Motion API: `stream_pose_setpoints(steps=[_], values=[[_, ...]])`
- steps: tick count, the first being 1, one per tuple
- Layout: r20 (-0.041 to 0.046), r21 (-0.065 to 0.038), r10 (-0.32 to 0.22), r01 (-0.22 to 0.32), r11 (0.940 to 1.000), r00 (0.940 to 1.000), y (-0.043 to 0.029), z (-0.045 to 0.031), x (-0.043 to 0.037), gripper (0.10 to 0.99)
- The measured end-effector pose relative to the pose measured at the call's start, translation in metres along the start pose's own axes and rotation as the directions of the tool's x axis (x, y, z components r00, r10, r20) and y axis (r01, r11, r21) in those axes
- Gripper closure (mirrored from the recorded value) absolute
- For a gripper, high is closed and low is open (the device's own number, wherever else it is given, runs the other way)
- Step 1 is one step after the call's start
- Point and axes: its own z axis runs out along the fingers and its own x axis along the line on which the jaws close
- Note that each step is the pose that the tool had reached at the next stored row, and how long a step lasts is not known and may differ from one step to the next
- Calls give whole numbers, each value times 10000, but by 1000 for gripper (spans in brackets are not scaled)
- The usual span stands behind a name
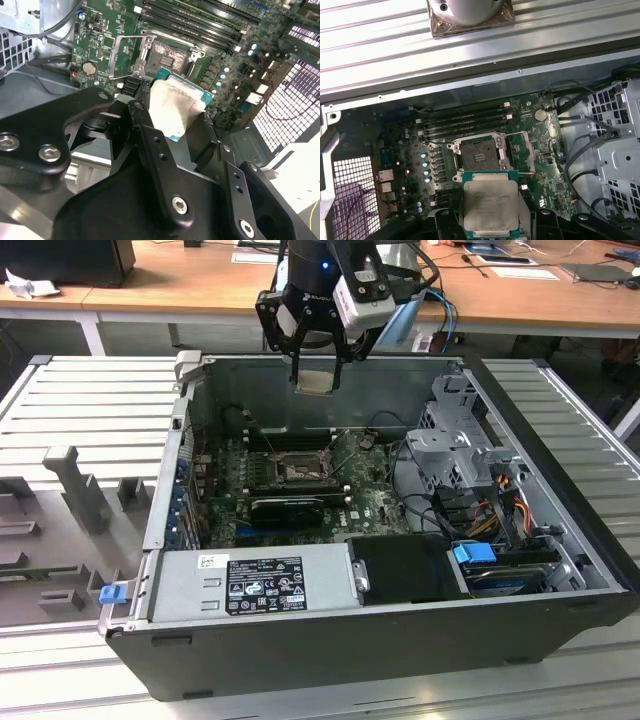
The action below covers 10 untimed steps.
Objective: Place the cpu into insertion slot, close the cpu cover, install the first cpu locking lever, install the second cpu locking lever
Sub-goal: 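Place the cpu into insertion slot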
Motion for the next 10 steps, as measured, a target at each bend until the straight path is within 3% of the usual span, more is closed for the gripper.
stream_pose_setpoints(steps=[10], values=[[73,-22,822,-822,9966,9966,0,8,0,557]])
